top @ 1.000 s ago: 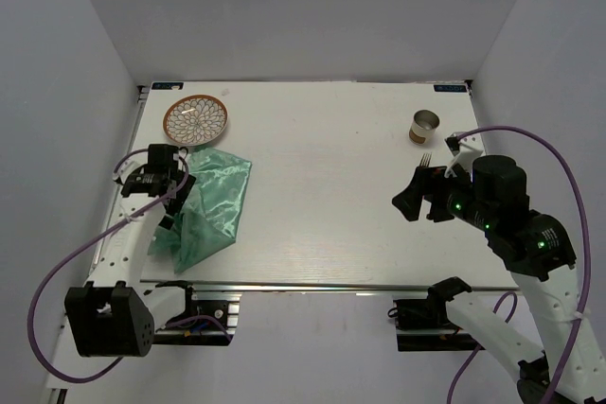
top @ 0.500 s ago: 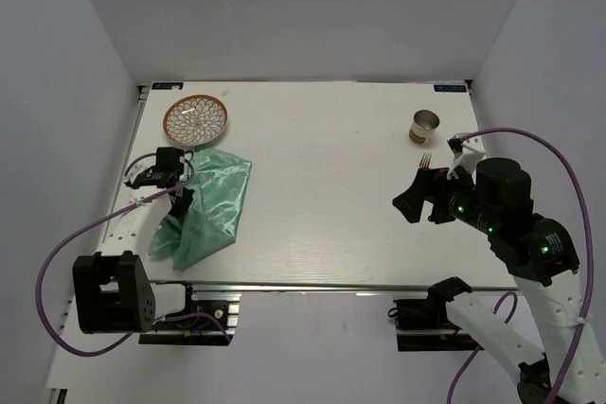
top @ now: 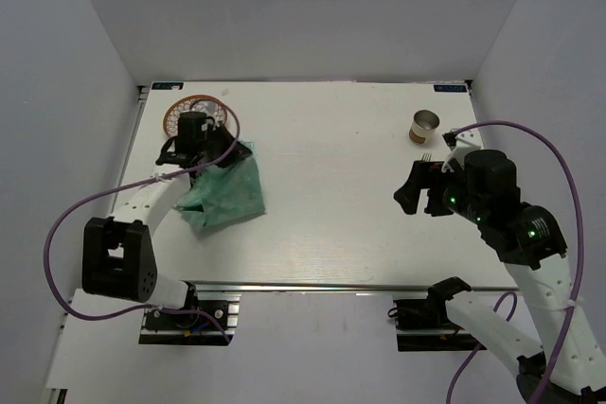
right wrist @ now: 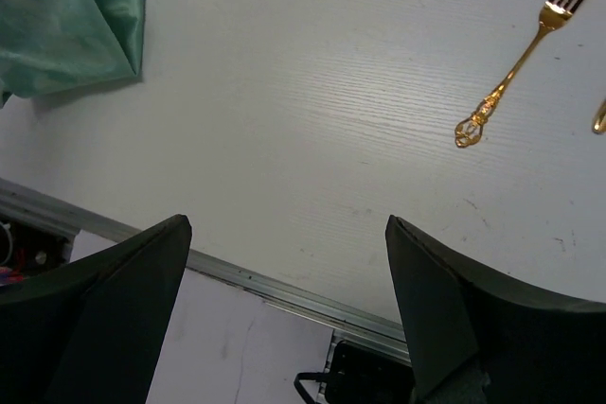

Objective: Set the dinner table for one person

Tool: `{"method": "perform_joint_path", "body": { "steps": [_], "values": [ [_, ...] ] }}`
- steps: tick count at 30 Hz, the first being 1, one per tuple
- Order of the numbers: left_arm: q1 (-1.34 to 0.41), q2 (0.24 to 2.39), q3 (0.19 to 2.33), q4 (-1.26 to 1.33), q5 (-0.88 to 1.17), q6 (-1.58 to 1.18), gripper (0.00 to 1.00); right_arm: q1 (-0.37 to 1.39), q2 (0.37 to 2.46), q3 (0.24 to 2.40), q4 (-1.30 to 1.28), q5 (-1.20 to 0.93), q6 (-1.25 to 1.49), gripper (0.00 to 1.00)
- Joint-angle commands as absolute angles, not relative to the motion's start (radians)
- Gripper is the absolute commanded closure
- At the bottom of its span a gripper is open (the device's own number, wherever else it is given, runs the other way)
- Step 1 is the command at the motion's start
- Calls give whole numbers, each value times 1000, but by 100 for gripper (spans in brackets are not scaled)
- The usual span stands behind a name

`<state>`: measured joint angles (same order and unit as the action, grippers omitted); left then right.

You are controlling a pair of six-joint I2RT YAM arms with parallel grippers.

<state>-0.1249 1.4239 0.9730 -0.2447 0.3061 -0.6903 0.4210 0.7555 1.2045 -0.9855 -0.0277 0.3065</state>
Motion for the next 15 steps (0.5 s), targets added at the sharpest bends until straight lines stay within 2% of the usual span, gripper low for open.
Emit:
{"method": "perform_joint_path", "body": {
  "steps": [1,6,10,12,14,15],
  "values": [
    [-248,1404,996,-24,436,-653,100,420,782,1172,-942,60,313,11],
    [-482,1532,1000,133,416,-643,100,419,807,1129,-867,69,370,11],
    [-635,1705,1069,107,368,-611,100,422,785,1103,-827,68,408,11],
    [-681,1799,1101,68,361,-597,79,422,773,1097,-821,60,417,11],
    [-741,1831,1141,28,335,-581,64,422,761,1083,-815,55,420,11],
    [-758,1829,1146,15,313,-580,49,422,750,1074,-807,51,420,11]
  ]
}}
